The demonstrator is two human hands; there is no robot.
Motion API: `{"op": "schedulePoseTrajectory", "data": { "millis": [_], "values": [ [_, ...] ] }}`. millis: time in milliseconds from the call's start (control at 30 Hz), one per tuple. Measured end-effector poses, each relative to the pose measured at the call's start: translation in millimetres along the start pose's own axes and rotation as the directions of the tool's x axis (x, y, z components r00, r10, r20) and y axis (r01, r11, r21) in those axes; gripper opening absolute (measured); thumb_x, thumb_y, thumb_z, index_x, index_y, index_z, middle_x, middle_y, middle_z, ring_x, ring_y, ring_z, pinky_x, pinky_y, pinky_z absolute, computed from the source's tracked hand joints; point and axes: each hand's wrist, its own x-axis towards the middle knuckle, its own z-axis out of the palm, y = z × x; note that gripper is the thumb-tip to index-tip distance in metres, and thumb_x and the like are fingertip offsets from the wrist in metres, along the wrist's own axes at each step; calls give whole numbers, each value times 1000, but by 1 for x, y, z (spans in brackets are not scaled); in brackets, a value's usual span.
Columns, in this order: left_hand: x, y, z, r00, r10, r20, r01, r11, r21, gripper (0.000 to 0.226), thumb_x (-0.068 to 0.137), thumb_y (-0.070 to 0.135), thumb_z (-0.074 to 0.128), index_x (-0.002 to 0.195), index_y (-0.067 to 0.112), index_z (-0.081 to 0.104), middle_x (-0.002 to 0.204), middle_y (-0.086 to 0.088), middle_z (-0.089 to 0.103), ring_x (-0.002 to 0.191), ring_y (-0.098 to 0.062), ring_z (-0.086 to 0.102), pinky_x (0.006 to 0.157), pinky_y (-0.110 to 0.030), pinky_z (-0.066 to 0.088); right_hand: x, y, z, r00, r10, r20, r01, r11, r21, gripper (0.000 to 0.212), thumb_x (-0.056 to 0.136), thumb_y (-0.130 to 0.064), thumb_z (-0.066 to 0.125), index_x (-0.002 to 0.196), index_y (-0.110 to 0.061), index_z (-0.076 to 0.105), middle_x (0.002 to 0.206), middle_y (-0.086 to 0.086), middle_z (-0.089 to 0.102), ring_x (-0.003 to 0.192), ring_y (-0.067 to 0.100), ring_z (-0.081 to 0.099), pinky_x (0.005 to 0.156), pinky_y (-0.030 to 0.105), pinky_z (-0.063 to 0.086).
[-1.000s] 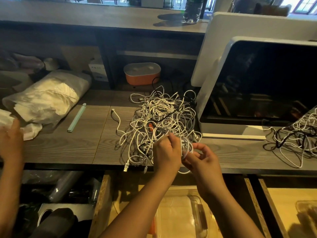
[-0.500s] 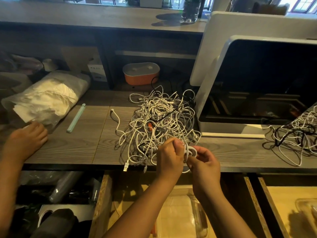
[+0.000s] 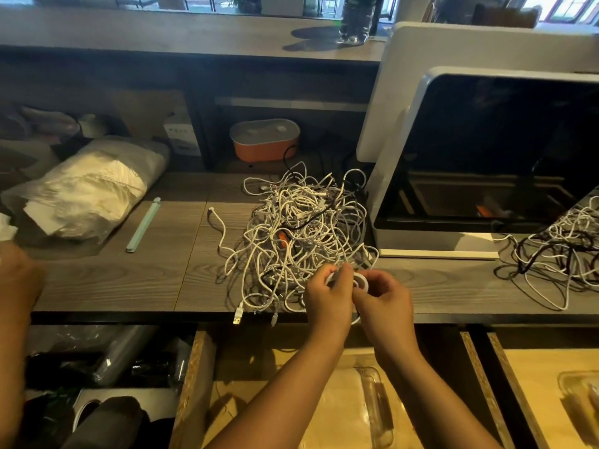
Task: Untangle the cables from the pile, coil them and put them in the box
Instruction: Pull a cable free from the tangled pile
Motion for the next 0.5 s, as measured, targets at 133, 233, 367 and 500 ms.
{"op": "schedulePoseTrajectory", "data": {
  "millis": [133,233,367,500],
  "values": [
    [2,2,2,983,-167,-81,149,970,-192,21,93,26,55,80,11,62,72,-1,60,60,-7,55,47,-16,41,3,4,0,997,34,68,-27,994,-104,7,87,-10,63,84,-14,69,73,2,68,63,5,63,50,13,46],
    [0,-1,-2,985,-158,-70,148,981,-123,22,93,25,53,77,13,61,68,1,59,57,-6,51,47,-17,38,8,6,-2,991,33,130,-1,971,-238,14,89,-11,61,77,-11,68,66,4,64,52,0,57,46,11,42],
    [2,-7,-7,993,-113,-30,112,993,-21,23,91,24,53,72,15,62,67,0,60,62,-12,53,58,-28,41,6,13,3,994,12,110,11,979,-205,17,90,-6,57,81,-12,70,68,2,67,59,0,61,49,11,44],
    [3,-13,-7,998,-66,-6,66,997,-29,19,93,21,54,76,16,62,69,0,60,63,-11,55,56,-24,43,6,29,10,998,55,38,-51,993,-107,16,91,-7,57,87,-14,71,77,5,70,76,19,67,61,27,54]
  ]
}}
